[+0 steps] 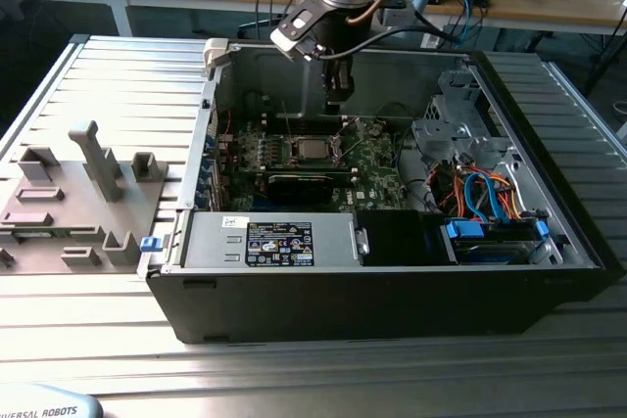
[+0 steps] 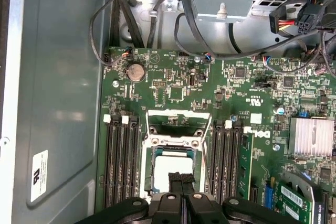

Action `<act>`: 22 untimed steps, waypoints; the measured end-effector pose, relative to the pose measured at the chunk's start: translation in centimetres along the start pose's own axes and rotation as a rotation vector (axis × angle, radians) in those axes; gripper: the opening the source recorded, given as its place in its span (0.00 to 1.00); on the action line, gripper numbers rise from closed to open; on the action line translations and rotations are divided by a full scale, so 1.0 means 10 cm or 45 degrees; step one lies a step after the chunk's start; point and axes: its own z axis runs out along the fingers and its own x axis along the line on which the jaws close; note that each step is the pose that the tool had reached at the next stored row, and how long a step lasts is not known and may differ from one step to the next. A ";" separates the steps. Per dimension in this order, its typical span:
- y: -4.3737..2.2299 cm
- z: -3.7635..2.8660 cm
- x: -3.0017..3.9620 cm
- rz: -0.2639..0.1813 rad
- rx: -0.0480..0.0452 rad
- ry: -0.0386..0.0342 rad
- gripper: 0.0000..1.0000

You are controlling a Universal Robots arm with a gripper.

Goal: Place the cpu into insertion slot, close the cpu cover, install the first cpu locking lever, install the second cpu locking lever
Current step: 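Close the cpu cover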

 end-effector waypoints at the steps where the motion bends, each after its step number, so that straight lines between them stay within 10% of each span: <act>1: 0.010 0.000 -0.001 0.000 0.000 0.0000 0.11; 22: 0.125 0.001 -0.007 0.000 0.000 -0.0030 0.11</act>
